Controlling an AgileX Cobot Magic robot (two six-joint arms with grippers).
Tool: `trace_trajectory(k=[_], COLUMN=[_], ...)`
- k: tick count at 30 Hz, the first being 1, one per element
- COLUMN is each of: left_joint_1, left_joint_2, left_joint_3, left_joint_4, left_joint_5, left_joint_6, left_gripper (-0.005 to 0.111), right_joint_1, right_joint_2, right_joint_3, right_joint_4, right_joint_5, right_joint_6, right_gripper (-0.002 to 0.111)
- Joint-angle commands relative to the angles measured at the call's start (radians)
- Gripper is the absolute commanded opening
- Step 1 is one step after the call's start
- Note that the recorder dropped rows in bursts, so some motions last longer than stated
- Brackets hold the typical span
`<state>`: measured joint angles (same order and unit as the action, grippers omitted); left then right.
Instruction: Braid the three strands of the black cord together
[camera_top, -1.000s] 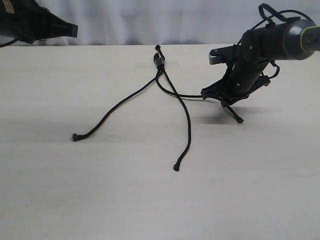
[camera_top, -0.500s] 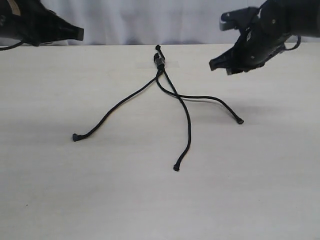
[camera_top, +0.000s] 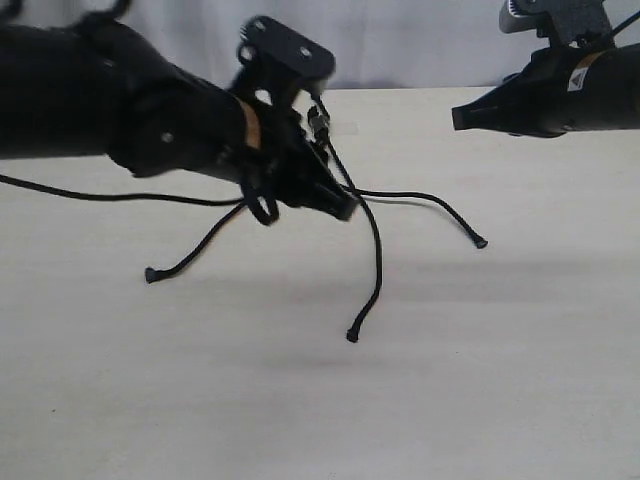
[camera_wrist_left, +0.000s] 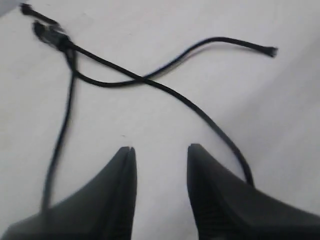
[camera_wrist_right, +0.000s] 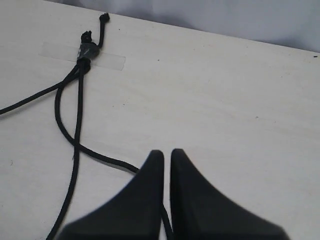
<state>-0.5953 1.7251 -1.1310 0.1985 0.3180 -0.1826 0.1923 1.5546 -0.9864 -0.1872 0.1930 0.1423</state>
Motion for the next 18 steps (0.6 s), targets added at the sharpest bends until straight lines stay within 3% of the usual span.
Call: trace_trajectory(k=[1, 5, 10, 18], left_joint_1=[-0.080, -0.121, -0.126, -0.127], left_joint_2=[0.110, 0.230, 0.373, 0.409], left_joint_3=[-0.046, -0.109, -0.176, -0.191], left_joint_4=[-0.033, -0.055, -0.055, -0.081], left_joint_5=[0.013, 0.023, 0.023, 0.007], left_joint_6=[0.003, 0.003, 0.003, 0.003], left_gripper=[0.034, 0.034, 0.034, 0.034], right_joint_1=[-0.005, -0.005, -0.005, -0.005], right_joint_2=[-0.010, -0.010, -0.010, -0.010], right_joint_3=[0.008, 0.008, 0.008, 0.008], right_joint_4=[-0.007, -0.016, -0.024, -0.024], right_joint_5=[-0.024, -0.024, -0.020, -0.024], right_joint_6=[0.003, 0.001, 0.001, 0.001], right_gripper=[0.004, 0.004, 0.004, 0.004])
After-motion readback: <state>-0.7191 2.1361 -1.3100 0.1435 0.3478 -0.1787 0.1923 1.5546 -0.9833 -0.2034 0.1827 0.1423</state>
